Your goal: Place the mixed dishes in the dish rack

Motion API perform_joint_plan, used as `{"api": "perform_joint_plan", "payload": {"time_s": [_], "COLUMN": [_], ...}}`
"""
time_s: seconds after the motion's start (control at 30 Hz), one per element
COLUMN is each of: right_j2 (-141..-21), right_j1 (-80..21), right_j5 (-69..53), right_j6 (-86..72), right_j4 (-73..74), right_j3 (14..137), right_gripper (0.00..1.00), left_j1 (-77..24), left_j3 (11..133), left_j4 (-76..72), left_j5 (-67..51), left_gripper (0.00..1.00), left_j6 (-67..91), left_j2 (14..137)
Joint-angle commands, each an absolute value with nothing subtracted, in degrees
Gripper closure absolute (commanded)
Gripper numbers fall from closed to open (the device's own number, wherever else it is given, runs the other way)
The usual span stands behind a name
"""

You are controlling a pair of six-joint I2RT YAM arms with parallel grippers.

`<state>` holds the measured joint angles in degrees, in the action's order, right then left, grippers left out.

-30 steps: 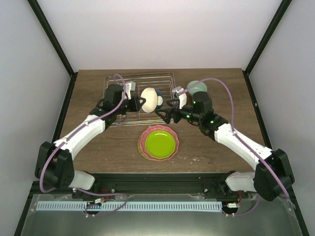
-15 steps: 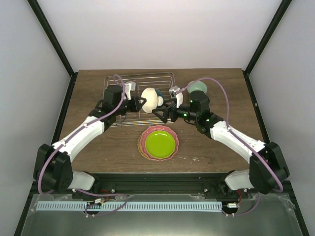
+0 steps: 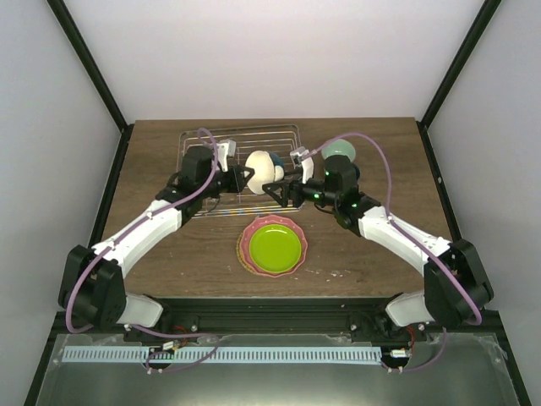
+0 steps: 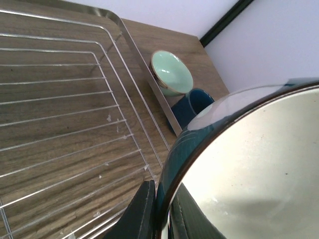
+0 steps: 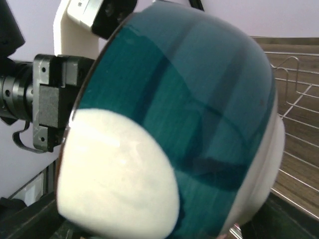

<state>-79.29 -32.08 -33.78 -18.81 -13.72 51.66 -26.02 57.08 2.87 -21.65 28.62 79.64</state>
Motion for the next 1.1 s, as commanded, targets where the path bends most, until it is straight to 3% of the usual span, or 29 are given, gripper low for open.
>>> {"api": "perform_joint_plan", "payload": {"time_s": [0.0,0.27,0.33,0.43,0.63,0.9,1.07], "right_j2": [-78.02,-78.64,-78.76,-78.85,-80.18,-84.11,-87.41], "right_j1": [-32.17,-32.17,-32.18,-32.21,-32.18,-32.08,-32.08], "right_j5": [-33.53,-33.65,-33.24,-31.99,-28.66,-20.32,-13.46], "right_j6": [-18.57,-17.9,-17.64,-17.04,-15.22,-10.82,-8.31], "right_j4": [-16.0,-16.91,-16.96,-16.81,-15.5,-11.09,-6.05], "right_j3": [53.08,53.23,53.35,53.54,54.67,58.39,64.04], "right_gripper": [0.27,0.32,0.32,0.33,0.33,0.34,0.39], "left_j1": [-26.37,-26.54,-26.54,-26.47,-25.56,-23.65,-22.02], "left_j3": [57.18,57.04,56.92,56.71,56.48,55.36,54.43], "left_j4": [-1.82,-2.28,-2.12,-2.24,-1.89,2.87,8.49], "left_j5": [-21.63,-21.56,-21.35,-21.06,-21.17,-17.67,-13.47], "left_gripper": [1.0,1.0,0.9,0.67,0.41,0.1,0.0], "left_j6": [29.7,29.95,29.96,30.17,30.22,28.28,25.4], "left_j2": [79.92,81.15,81.65,82.4,83.88,80.17,73.26]}}
